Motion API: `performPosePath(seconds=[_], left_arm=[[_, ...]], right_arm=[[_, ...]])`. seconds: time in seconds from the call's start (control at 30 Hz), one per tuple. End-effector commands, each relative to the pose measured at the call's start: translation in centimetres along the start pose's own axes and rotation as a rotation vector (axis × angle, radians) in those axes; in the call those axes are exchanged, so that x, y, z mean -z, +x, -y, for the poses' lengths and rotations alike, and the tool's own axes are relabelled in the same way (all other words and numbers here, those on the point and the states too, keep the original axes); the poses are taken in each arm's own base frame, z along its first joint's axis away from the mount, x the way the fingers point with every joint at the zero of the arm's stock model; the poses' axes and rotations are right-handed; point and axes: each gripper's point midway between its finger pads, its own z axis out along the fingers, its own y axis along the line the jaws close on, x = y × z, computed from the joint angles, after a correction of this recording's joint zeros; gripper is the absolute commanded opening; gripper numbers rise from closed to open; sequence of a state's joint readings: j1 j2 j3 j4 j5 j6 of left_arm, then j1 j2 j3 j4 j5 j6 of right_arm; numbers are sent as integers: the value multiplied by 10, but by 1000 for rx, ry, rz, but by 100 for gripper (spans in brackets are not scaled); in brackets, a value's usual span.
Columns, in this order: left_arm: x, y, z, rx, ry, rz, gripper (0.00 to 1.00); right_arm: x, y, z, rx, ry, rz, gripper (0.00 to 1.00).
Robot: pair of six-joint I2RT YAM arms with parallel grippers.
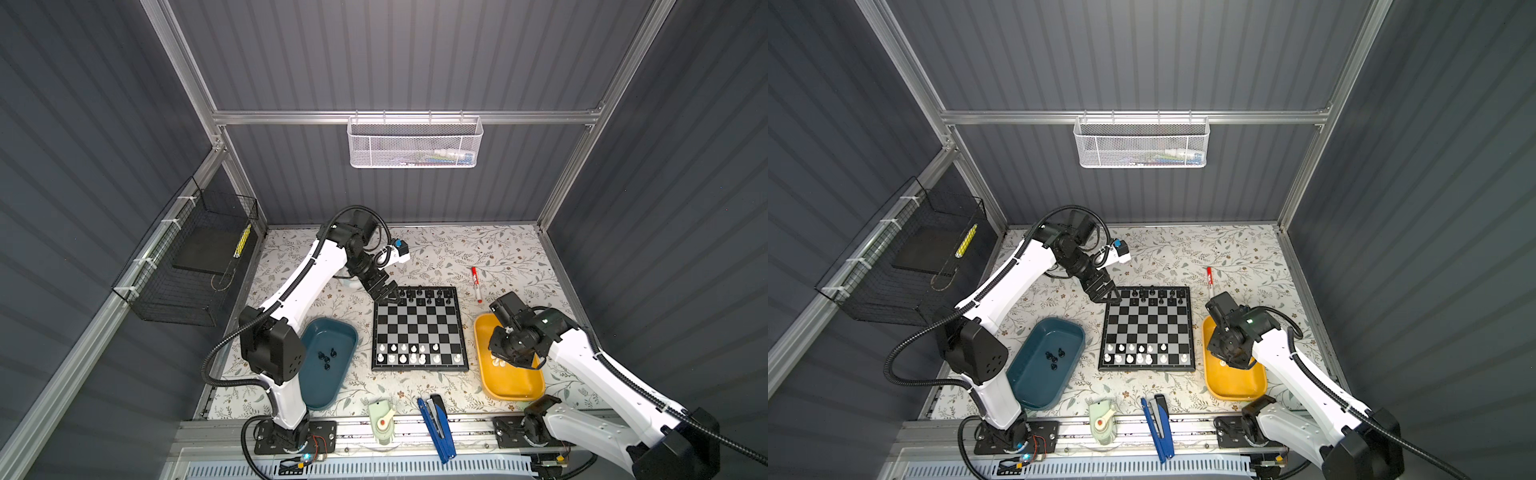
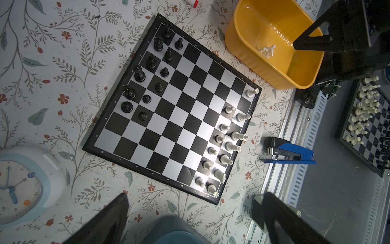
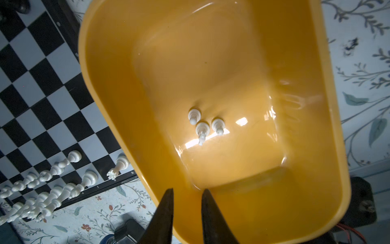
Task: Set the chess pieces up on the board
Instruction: 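Move the right gripper back over the yellow tray, then lower the open right gripper toward the white pawns in the yellow tray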
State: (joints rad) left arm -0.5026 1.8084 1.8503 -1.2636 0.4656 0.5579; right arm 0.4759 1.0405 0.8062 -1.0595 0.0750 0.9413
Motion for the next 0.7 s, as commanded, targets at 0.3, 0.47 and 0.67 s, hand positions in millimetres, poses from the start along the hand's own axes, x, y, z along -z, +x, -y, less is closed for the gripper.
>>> performPosePath(seconds=[0.3, 0.47, 0.67], left_arm=[[1, -2, 11, -20, 14, -7, 100], [0, -1, 9, -21, 3, -16, 100], [-2, 1, 7, -24, -10, -30, 100]], right_arm=[[-21, 9, 18, -4, 52, -42, 26], [-31, 11, 18, 1, 55, -56, 26], [-37, 11, 17, 9, 56, -59, 25]])
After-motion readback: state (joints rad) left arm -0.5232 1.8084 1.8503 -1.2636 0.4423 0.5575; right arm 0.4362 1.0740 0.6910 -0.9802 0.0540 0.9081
